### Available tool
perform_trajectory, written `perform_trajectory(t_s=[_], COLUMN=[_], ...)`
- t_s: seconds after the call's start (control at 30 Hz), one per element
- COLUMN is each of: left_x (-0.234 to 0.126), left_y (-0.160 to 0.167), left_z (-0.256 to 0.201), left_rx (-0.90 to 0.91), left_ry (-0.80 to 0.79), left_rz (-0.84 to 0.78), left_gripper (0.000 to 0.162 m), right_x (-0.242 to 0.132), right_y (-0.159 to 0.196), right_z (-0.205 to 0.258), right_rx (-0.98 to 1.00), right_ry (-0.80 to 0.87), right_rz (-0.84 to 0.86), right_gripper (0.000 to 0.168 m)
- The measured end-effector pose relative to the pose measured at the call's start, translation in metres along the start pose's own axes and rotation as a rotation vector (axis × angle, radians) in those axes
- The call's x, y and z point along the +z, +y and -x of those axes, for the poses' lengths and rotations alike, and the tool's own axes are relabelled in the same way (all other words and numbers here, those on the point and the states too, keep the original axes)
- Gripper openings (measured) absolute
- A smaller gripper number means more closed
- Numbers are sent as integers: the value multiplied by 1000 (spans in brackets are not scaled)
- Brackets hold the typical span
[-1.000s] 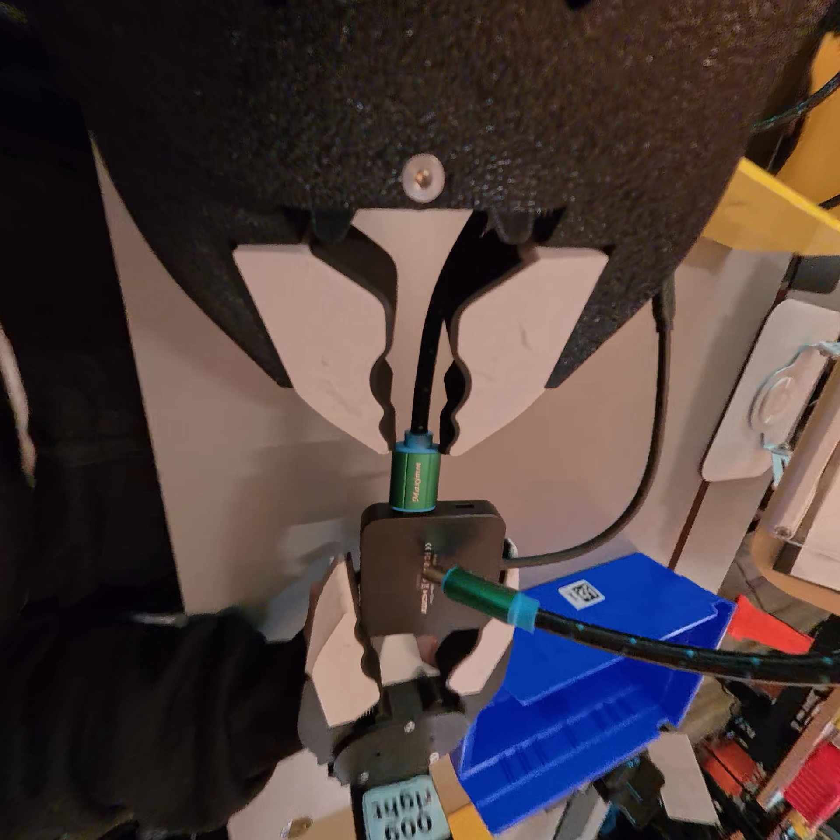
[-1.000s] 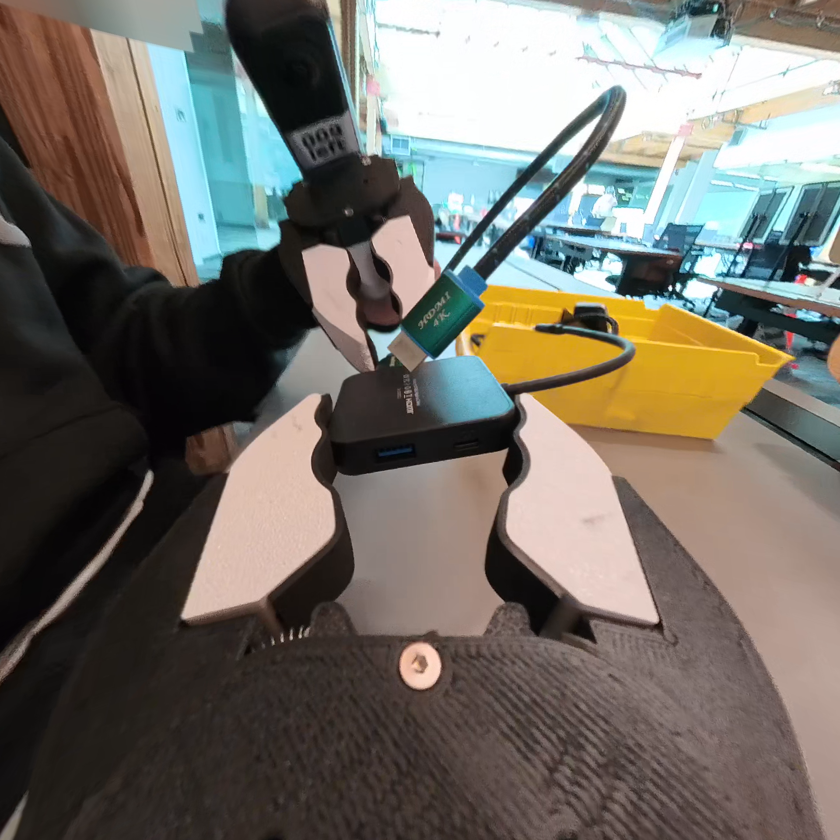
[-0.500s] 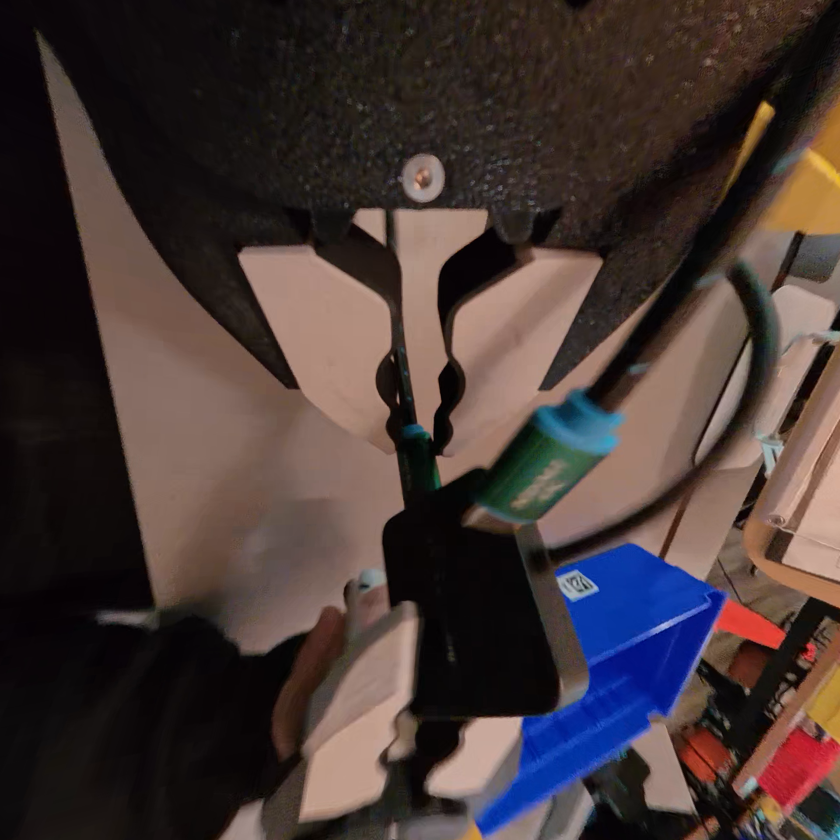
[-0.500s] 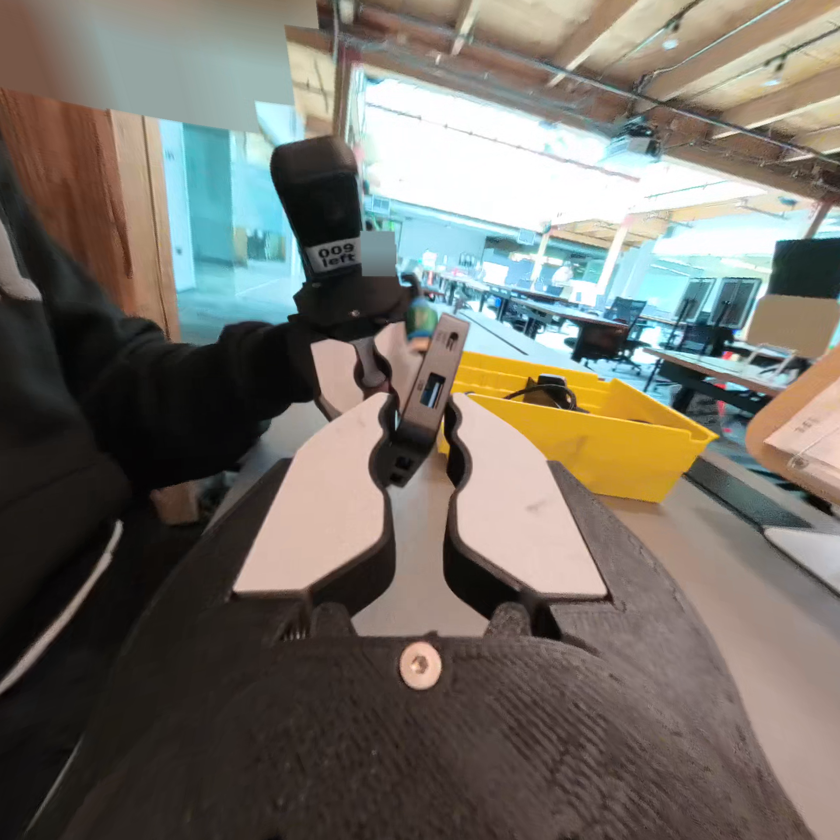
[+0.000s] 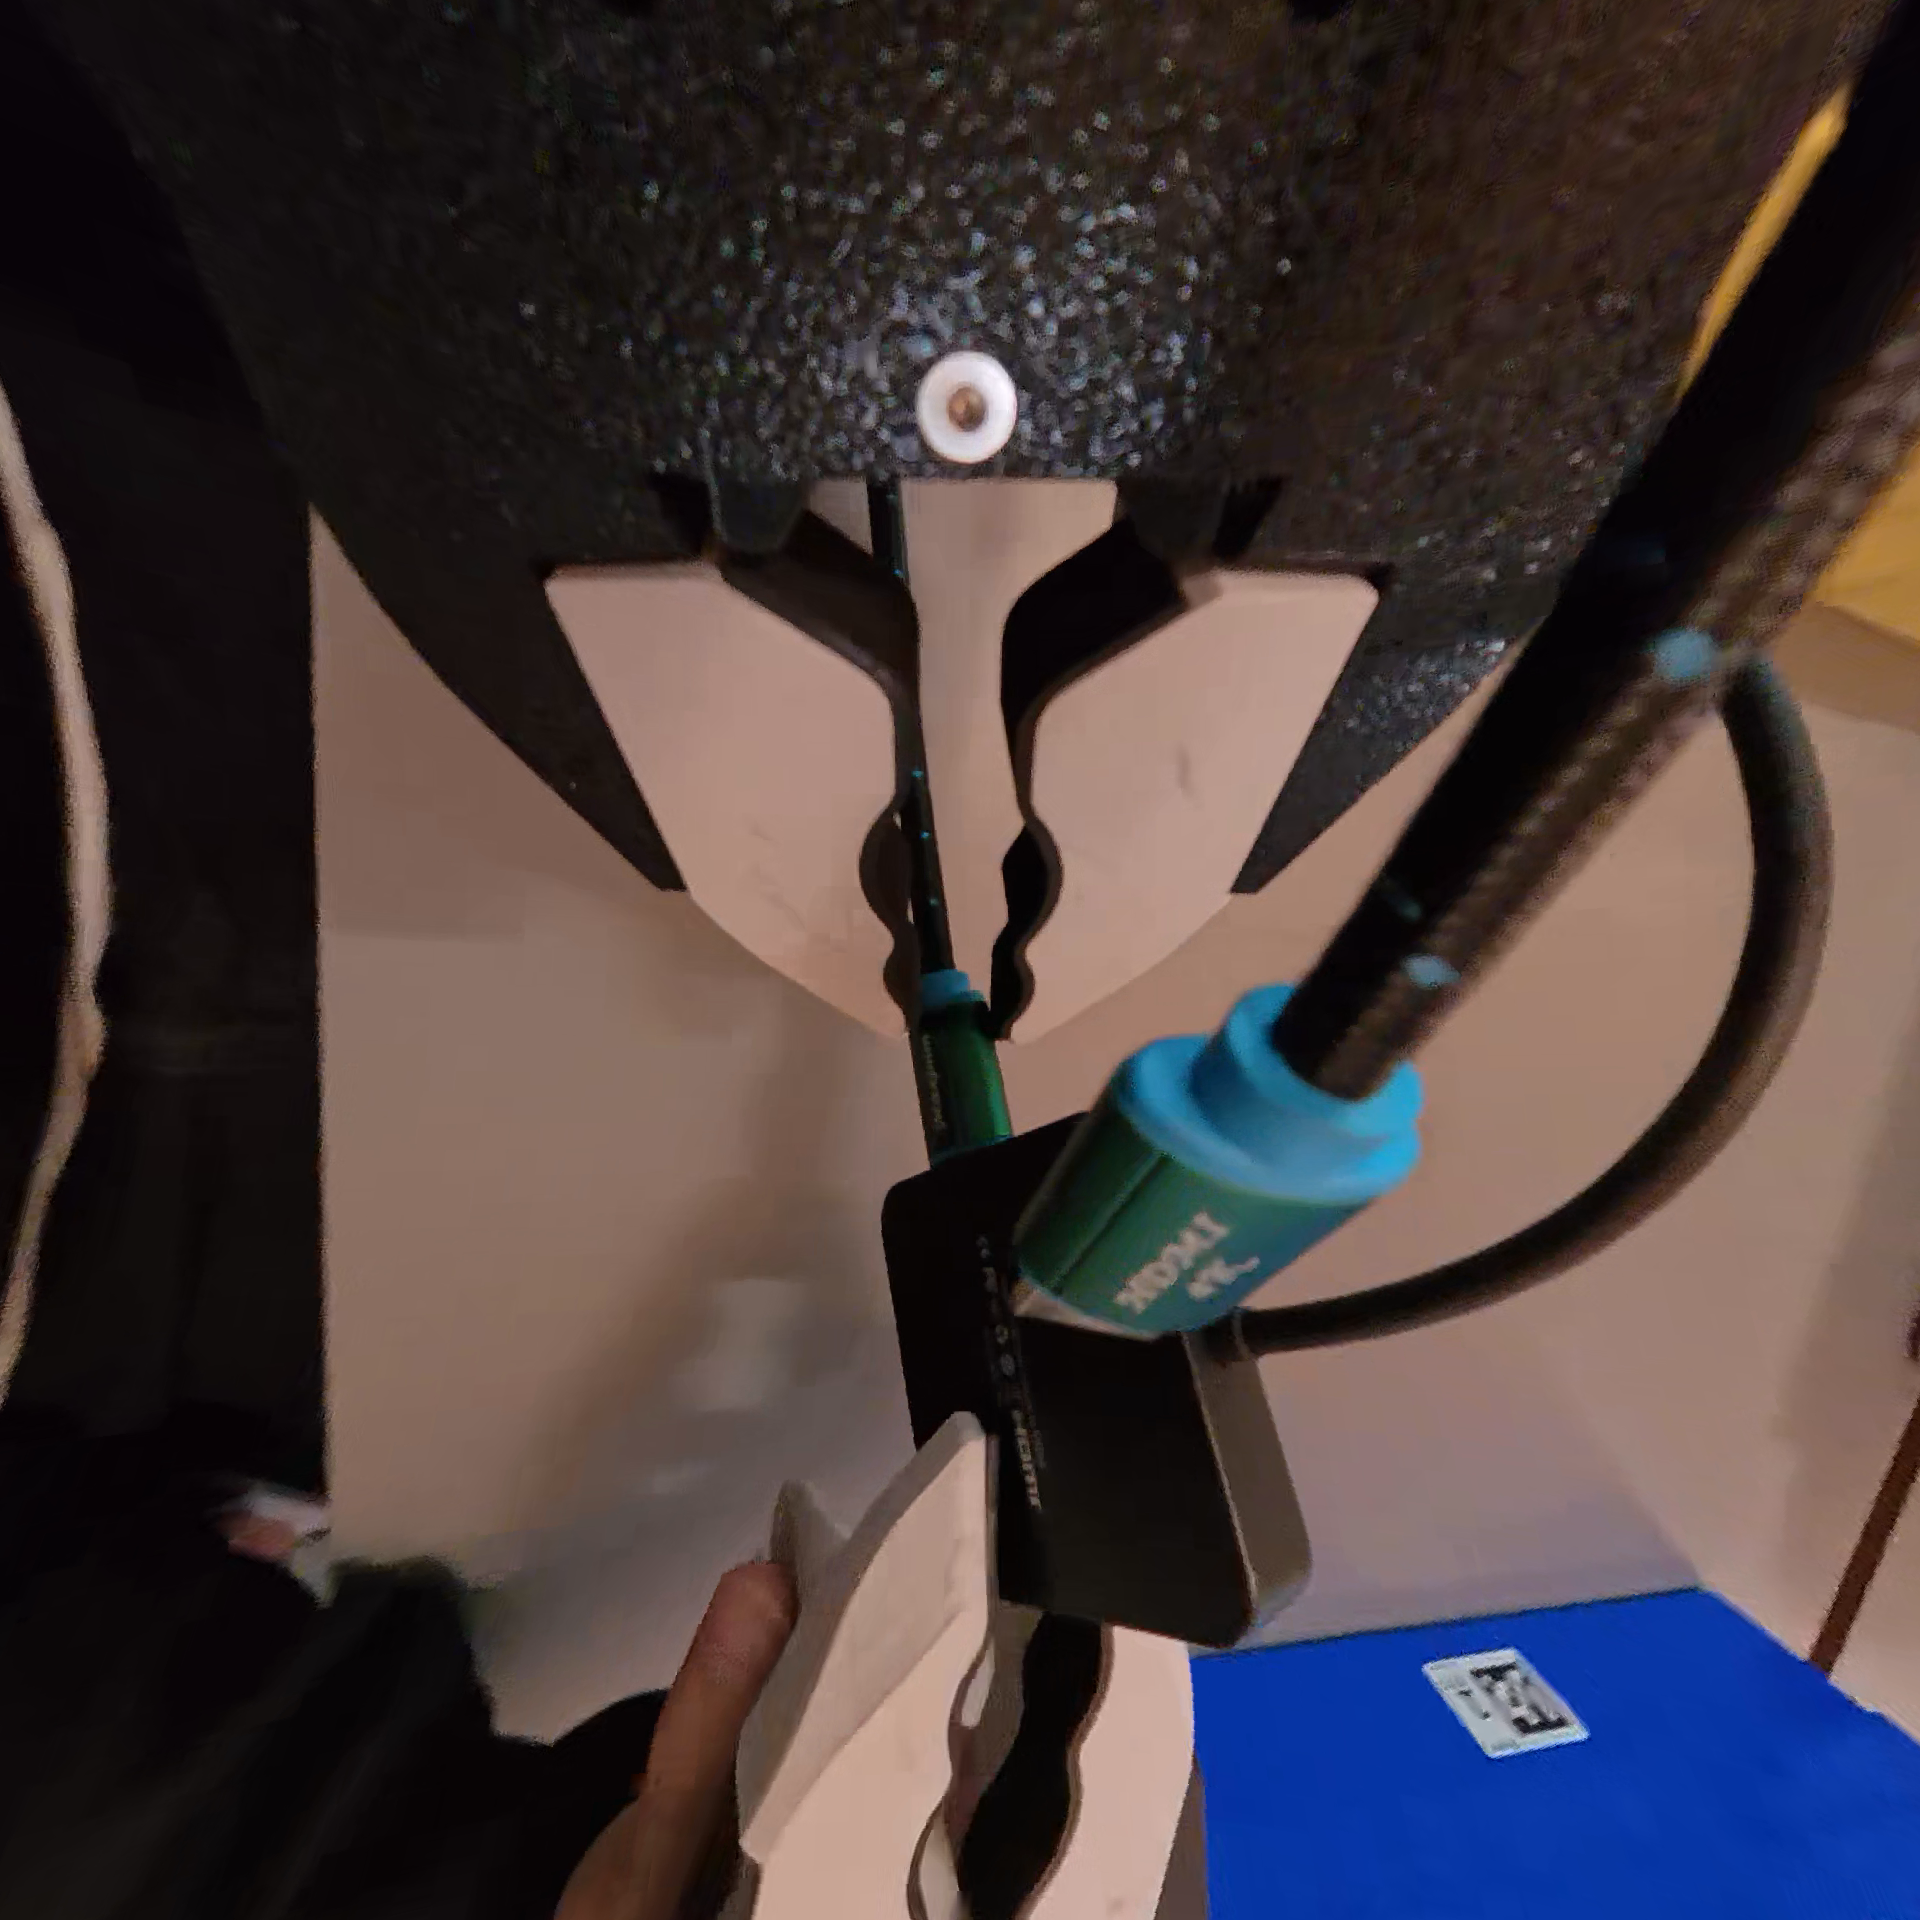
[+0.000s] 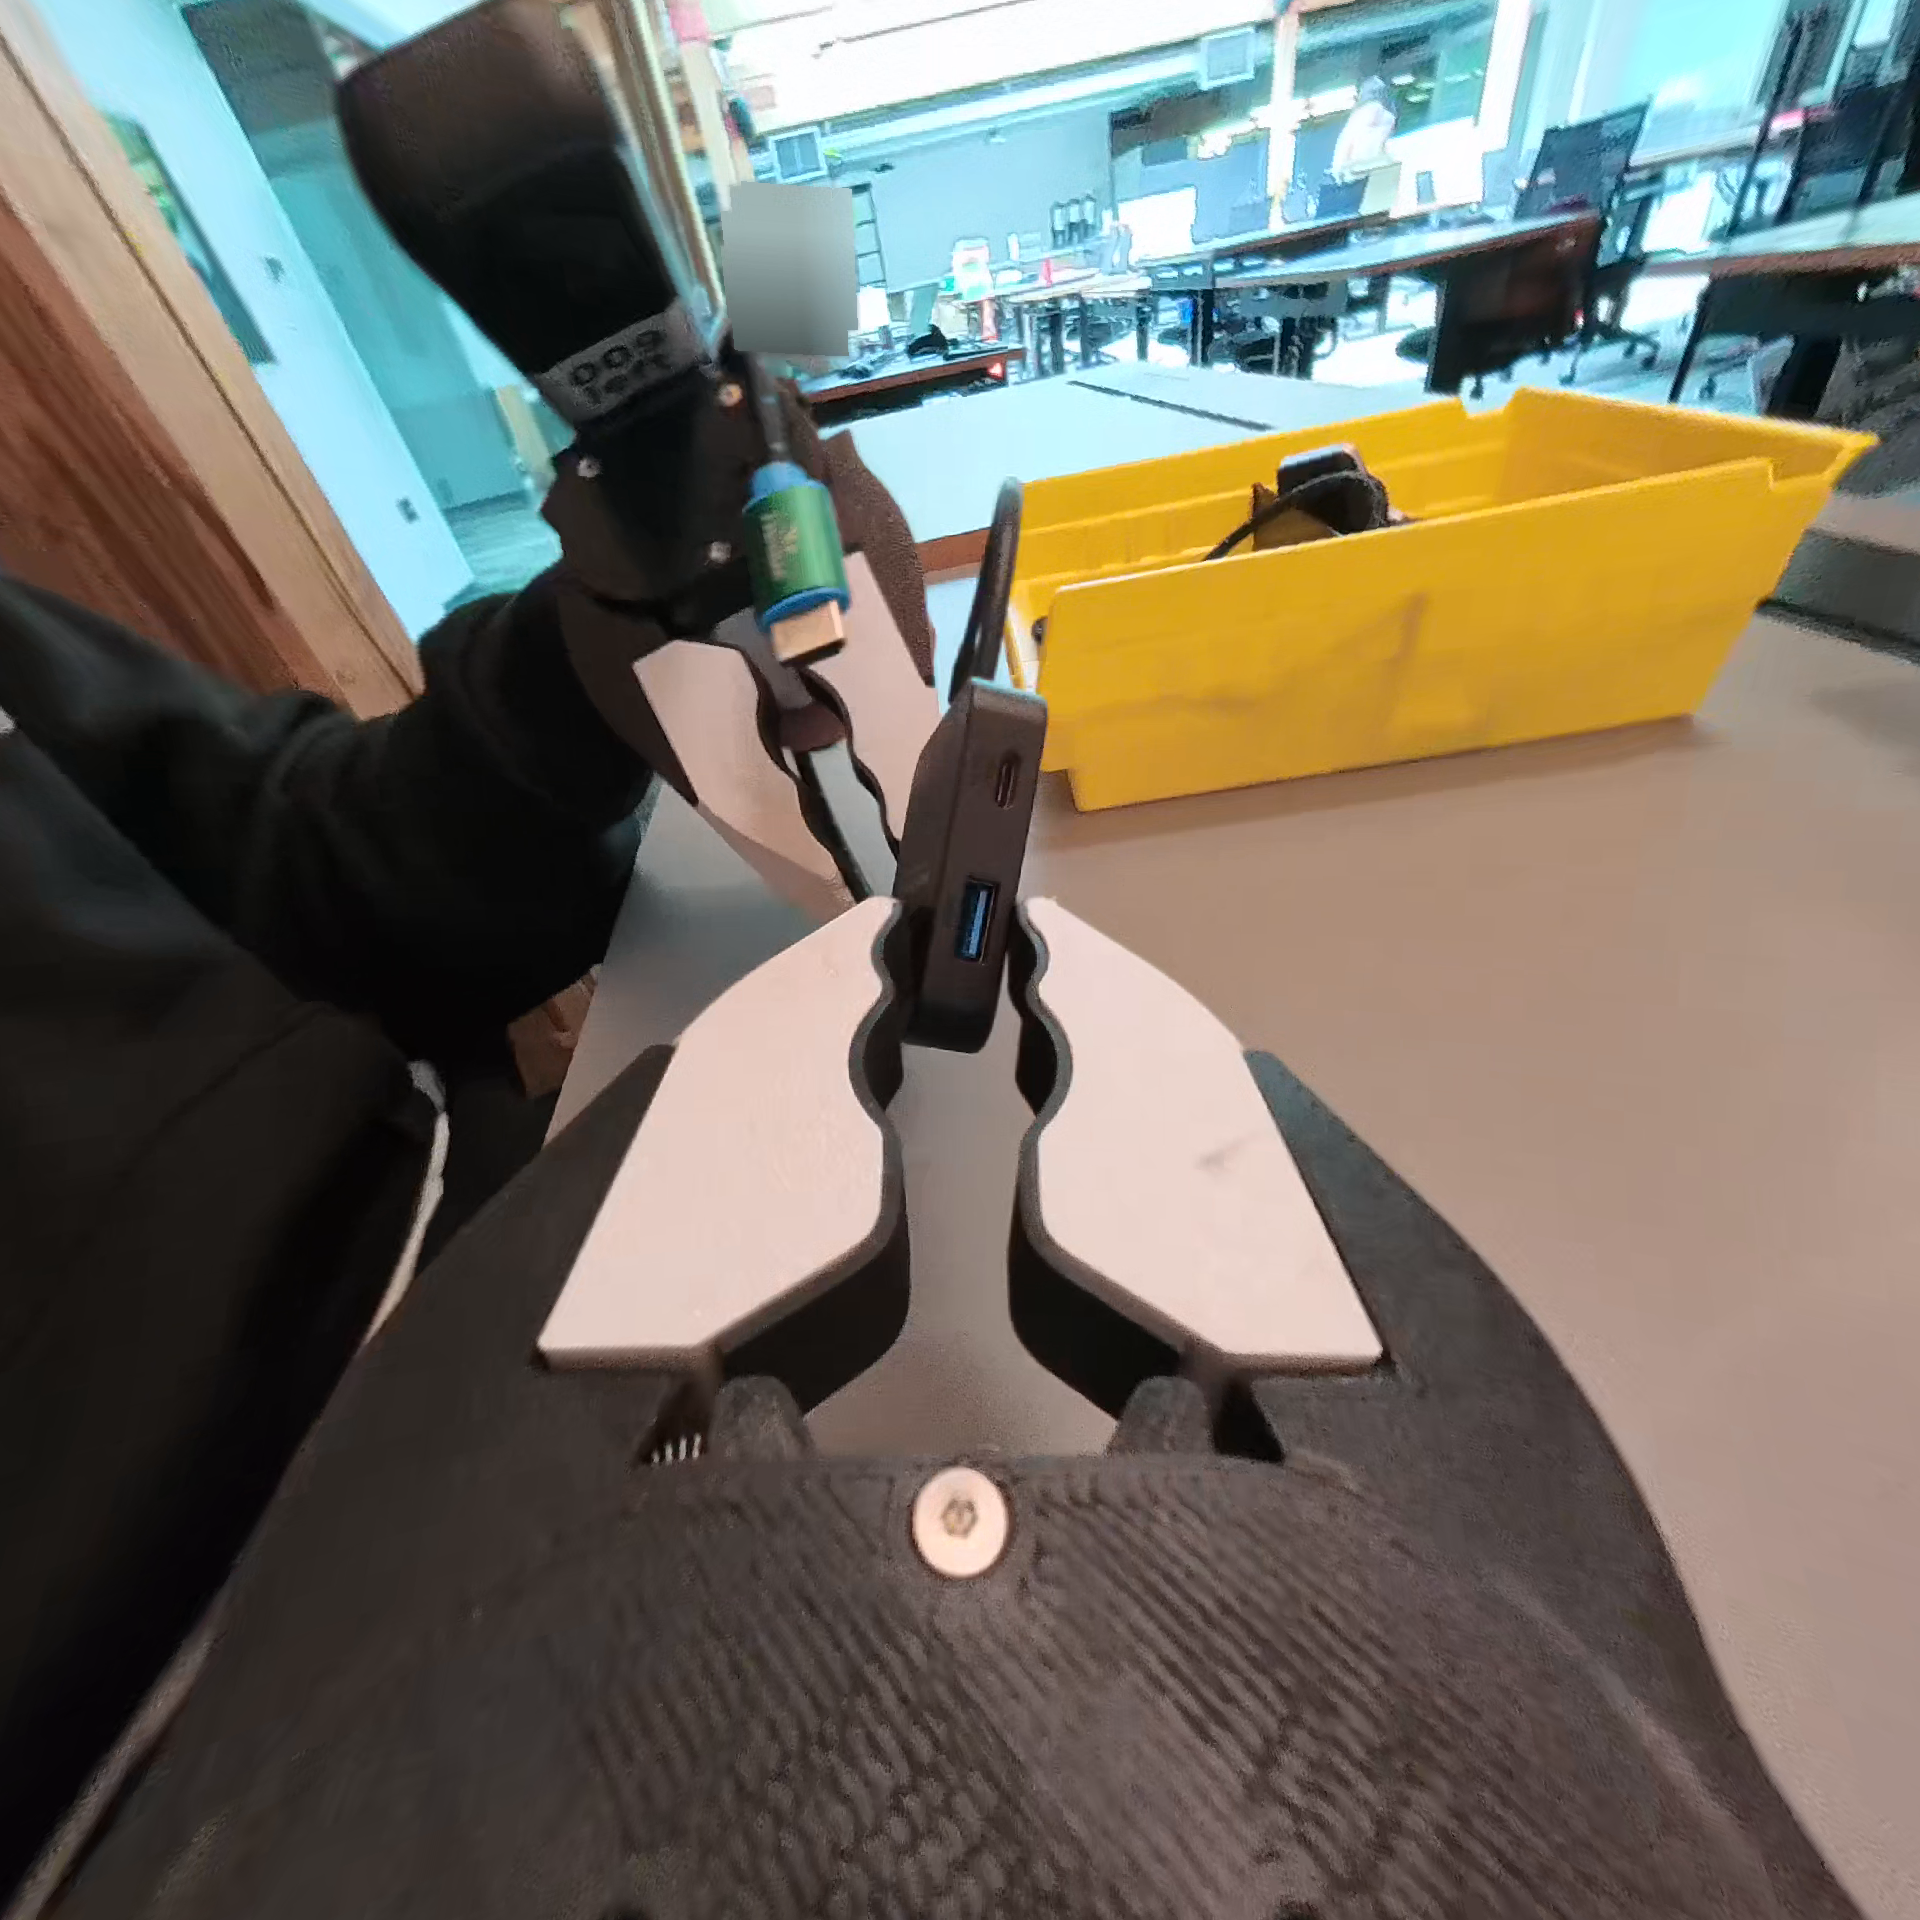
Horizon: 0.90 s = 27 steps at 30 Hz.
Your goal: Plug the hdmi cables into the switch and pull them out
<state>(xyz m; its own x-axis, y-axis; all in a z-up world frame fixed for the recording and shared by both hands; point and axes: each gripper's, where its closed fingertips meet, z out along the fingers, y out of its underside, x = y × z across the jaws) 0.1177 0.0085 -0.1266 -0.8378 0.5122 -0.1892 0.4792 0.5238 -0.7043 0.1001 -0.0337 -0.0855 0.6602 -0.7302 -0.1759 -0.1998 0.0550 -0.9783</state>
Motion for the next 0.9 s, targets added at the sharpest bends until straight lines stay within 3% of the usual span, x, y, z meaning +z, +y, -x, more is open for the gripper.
perform_trajectory(t_s=[0.1, 0.17, 0.27, 0.37, 0.5, 0.63, 0.77, 0.83, 0.9], left_x=[-1, -4, -16, -18, 2, 15, 21, 24, 23], left_y=[3, -6, -28, -30, -23, -20, -28, -28, -23], left_z=[9, 24, 38, 44, 37, 43, 36, 34, 41], left_rx=[-8, -29, -98, -121, -225, -308, -330, -364, -359], left_ry=[-63, -161, -272, -362, -346, -379, -351, -344, -403], left_rz=[16, -60, -191, -150, -56, -69, -99, -101, -81], left_gripper=[12, 12, 30, 47, 58, 68, 69, 81, 73], right_x=[6, 5, -7, -13, 2, 13, 11, 12, 16], right_y=[-5, -21, -30, -27, -24, -27, -27, -25, -25], right_z=[-6, -22, -48, -64, -56, -47, -50, -50, -45], right_rx=[148, 331, 650, 827, 825, 800, 797, 782, 798], right_ry=[-1, 47, 75, 91, 105, 165, 213, 223, 187], right_rz=[-48, -202, -437, -586, -555, -528, -542, -531, -506], right_gripper=[15, 14, 14, 14, 14, 14, 14, 14, 14])
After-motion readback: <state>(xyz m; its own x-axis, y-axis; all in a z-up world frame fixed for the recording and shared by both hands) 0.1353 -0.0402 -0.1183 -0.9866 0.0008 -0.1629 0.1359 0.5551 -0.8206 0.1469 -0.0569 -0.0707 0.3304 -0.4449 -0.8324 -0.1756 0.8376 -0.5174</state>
